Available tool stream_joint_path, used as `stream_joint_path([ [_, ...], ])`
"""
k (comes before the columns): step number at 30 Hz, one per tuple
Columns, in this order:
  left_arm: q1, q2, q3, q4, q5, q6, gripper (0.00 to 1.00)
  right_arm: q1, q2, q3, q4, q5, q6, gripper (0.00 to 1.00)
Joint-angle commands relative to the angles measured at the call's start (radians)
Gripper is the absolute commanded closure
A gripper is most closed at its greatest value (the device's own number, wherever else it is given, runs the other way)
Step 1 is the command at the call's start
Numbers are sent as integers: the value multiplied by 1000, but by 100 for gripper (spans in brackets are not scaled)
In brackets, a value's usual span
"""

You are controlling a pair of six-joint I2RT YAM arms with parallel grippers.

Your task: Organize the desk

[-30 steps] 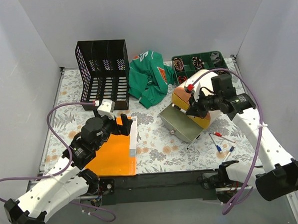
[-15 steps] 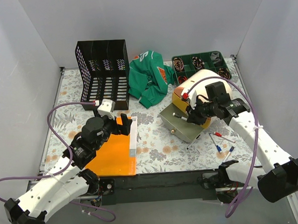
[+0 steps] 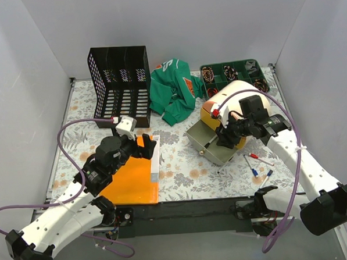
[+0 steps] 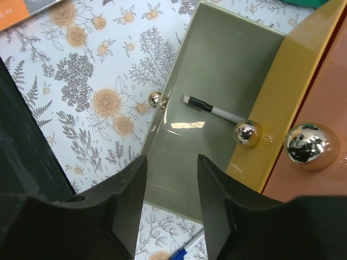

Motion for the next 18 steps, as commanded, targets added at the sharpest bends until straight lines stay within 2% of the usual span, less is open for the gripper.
stream_joint_path([
  [1, 7, 17, -7, 11, 136, 24, 2, -1, -59, 31, -80, -118, -126, 44],
  [7, 7, 34, -34, 70, 475, 70, 4, -24, -200, -49, -201, -173, -319, 39],
  [10, 5, 60, -33, 84, 604, 56, 7, -30, -269, -113, -256, -189, -460, 28],
  [14, 1, 130, -22, 98, 704, 21, 14, -30, -316, -226, -374, -202, -673, 28],
  [15, -1, 143, -15, 97, 703, 19, 14, -30, -330, -251, -386, -209, -785, 28],
  [18, -1, 173, -4, 69, 672, 38, 14, -29, -338, -329, -402, -235, -946, 30],
])
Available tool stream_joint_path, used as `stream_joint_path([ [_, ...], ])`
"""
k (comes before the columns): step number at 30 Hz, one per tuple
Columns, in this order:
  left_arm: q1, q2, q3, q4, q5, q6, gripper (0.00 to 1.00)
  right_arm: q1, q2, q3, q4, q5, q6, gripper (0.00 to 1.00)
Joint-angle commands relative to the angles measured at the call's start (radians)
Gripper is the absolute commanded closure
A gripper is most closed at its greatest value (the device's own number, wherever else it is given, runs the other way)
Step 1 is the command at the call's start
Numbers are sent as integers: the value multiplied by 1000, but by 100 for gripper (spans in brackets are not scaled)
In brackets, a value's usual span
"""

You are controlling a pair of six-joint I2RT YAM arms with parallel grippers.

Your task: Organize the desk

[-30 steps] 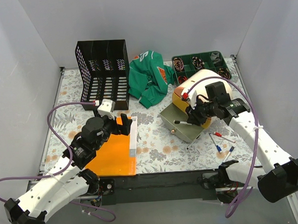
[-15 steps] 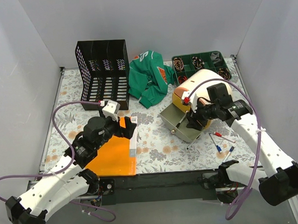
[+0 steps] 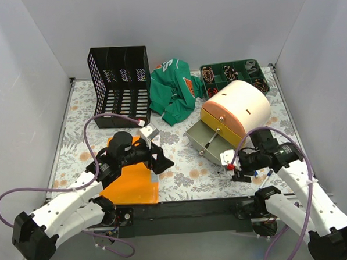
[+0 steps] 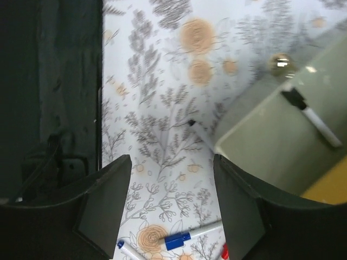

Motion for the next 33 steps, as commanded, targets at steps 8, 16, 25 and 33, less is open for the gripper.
stream_joint_path([
  [8, -3, 15, 19, -23, -10, 19, 12, 69, 139, -88, -80, -39, -426, 46],
  [16, -3, 30, 28, -47, -46, 36, 12, 325, 254, -1, 63, 159, -214, 57],
  [25, -3, -76, 19, -55, -260, 44, 11, 484, 388, 38, 123, 421, -179, 51],
  [33, -5, -157, 7, -53, -394, 41, 9, 610, 521, 44, 166, 594, -127, 47],
])
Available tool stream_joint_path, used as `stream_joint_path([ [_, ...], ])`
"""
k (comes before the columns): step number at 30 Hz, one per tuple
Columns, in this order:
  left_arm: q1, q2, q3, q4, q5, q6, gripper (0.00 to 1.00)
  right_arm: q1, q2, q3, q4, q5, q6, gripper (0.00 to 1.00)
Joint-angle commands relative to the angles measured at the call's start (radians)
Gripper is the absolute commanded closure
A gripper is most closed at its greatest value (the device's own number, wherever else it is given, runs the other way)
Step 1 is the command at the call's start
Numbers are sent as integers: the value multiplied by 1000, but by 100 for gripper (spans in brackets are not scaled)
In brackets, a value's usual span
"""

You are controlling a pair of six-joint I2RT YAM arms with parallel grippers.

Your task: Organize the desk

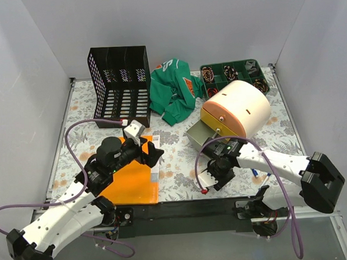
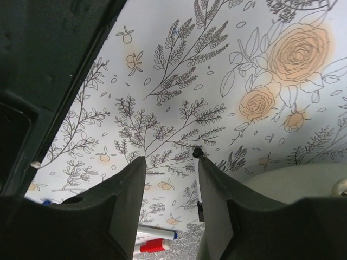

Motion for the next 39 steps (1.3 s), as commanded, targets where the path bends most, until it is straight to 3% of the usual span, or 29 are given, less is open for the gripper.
stream_joint_path([
  [1, -4, -27, 8, -3, -92, 14, 9, 56, 54, 32, 49, 148, 53, 47],
  [11, -3, -11, 11, -6, -82, 20, 9, 90, 129, -20, 158, 329, 79, 46],
  [23, -3, -19, 11, -6, -83, 20, 9, 102, 170, -87, 192, 330, 72, 51],
  [33, -3, -25, 11, -6, -85, 20, 8, 104, 189, -104, 210, 291, 70, 78],
  [39, -3, -24, 11, -6, -82, 20, 8, 112, 159, -63, 176, 178, 95, 93],
])
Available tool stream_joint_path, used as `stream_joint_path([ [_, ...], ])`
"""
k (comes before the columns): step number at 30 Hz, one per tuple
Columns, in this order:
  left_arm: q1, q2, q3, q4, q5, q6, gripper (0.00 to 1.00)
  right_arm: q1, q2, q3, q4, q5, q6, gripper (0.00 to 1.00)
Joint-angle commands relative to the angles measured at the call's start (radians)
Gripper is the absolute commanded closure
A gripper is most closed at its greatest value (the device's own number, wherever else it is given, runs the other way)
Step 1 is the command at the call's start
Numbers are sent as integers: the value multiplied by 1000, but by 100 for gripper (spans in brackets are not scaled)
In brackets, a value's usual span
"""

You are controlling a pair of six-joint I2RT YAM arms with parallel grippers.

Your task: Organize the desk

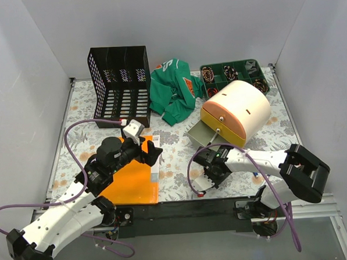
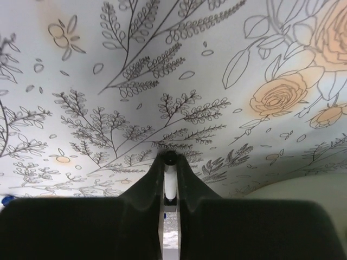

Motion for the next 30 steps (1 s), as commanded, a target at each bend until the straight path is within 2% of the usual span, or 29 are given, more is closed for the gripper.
stream_joint_path([
  [1, -2, -11, 10, -5, -11, 15, 9, 14, -3, 42, -7, -205, 28, 94],
  [4, -2, -10, 10, -5, -13, 15, 9, 17, -8, 101, -58, -320, 46, 99],
  [10, -2, -5, 10, -5, -17, 16, 8, 21, 0, 291, -209, -544, 46, 99],
  [16, 0, 7, 10, -5, -21, 19, 8, 24, 29, 457, -288, -689, 101, 99],
  [21, 0, 10, 8, -5, -21, 19, 8, 14, 38, 547, -300, -721, 196, 99],
  [25, 0, 7, 8, -4, -24, 19, 8, -63, 32, 662, -306, -688, 268, 99],
  [30, -2, 7, 10, -4, -24, 19, 8, -164, 0, 730, -293, -677, 339, 99],
])
